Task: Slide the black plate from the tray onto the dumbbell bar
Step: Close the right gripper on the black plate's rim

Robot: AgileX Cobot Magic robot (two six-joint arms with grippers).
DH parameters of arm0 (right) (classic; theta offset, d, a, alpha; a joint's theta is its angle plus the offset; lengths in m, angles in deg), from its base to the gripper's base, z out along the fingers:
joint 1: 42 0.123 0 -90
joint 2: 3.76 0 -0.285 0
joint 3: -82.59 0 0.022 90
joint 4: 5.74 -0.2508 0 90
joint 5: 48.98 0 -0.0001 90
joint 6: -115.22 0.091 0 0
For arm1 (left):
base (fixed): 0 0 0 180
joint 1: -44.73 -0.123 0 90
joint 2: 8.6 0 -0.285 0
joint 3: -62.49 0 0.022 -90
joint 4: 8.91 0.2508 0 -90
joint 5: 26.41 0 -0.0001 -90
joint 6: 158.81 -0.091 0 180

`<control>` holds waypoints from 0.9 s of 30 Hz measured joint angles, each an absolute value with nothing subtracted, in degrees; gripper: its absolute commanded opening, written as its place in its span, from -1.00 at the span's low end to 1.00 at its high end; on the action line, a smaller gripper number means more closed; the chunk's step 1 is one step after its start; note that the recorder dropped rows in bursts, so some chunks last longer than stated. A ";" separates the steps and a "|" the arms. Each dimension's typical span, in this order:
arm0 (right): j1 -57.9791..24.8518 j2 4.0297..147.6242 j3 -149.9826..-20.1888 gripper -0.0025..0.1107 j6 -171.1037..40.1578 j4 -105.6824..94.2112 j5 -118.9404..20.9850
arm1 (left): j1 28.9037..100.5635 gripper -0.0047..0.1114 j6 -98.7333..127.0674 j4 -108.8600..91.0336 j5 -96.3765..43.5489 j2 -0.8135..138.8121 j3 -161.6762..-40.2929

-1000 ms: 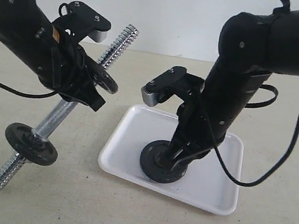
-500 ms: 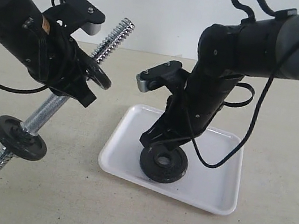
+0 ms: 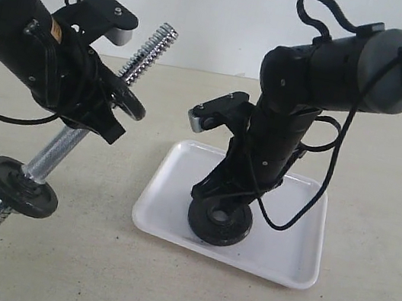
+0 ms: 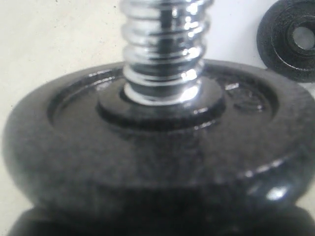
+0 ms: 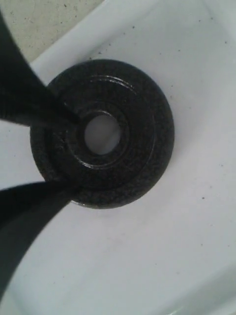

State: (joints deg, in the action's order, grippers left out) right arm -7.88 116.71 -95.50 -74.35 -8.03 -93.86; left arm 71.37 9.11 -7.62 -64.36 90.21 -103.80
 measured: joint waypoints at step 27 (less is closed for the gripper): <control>-5.75 116.71 -95.50 0.88 -54.54 -5.74 -91.25 | 71.37 -0.84 9.11 -7.62 -65.77 83.32 -103.51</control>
